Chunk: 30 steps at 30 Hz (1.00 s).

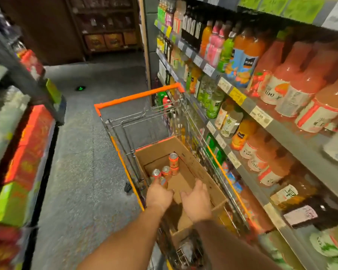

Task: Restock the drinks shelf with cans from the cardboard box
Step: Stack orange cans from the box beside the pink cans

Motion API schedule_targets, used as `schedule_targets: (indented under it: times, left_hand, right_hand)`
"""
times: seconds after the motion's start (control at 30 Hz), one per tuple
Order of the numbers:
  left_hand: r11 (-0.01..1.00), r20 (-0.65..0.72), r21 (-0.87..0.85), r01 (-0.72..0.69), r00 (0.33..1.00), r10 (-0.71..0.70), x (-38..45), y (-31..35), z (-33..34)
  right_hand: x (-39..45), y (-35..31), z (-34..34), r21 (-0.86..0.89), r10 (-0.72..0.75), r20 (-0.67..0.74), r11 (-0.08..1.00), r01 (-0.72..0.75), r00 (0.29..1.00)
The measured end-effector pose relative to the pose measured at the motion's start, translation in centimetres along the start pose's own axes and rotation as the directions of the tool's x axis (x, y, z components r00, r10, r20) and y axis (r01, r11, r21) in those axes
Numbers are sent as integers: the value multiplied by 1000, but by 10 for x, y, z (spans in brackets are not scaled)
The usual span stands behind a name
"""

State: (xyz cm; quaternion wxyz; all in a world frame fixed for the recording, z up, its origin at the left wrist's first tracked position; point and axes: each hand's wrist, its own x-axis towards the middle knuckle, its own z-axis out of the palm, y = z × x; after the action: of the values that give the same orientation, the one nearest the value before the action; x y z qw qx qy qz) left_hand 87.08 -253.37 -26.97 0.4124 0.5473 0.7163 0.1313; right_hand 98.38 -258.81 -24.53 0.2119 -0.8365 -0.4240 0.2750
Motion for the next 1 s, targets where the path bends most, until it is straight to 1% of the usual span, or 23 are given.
schedule_targets:
  times: [0.13, 0.23, 0.33, 0.37, 0.5, 0.6, 0.7, 0.77, 0.87, 0.93, 1.0]
  left_hand:
    - [991, -47, -40, 128, 990, -130, 42, 12, 38]
    - [981, -59, -87, 173, 982, -179, 63, 26, 59]
    - [952, -57, -139, 273, 957, -283, 96, 21, 82]
    - [939, -57, -162, 303, 947, -315, 110, 16, 91]
    - [884, -49, -239, 401, 904, -424, 173, -4, 130]
    - [845, -36, -272, 460, 873, -487, 224, -29, 160]
    - [799, -45, -275, 534, 823, -566, 263, -55, 179]
    - [781, -57, -261, 567, 799, -598, 283, -70, 190]
    - [781, -64, -242, 576, 794, -605, 302, -85, 205]
    - [784, -82, -269, 559, 798, -597, 309, -91, 215]
    - [796, -119, -272, 541, 802, -586, 314, -96, 223]
  right_hand:
    - [64, 7, 4, -30, -14, 68, 999, 16, 998]
    - [111, 19, 18, 20, -27, 103, 999, 25, 994]
    - [150, 26, 40, -97, -34, 175, 994, 51, 984]
    - [163, 27, 50, -93, -16, 189, 995, 34, 982]
    - [216, 35, 104, 3, -53, 188, 999, 53, 981]
    - [263, 43, 153, 65, -37, 199, 998, 25, 979]
    - [301, 50, 198, 47, -69, 182, 997, 62, 981]
    - [323, 49, 220, 12, -50, 150, 999, 49, 987]
    - [348, 44, 245, 0, -27, 122, 1000, 27, 992]
    - [356, 41, 258, -9, 18, 114, 1000, -17, 993]
    - [362, 39, 270, 42, 63, 89, 997, -67, 994]
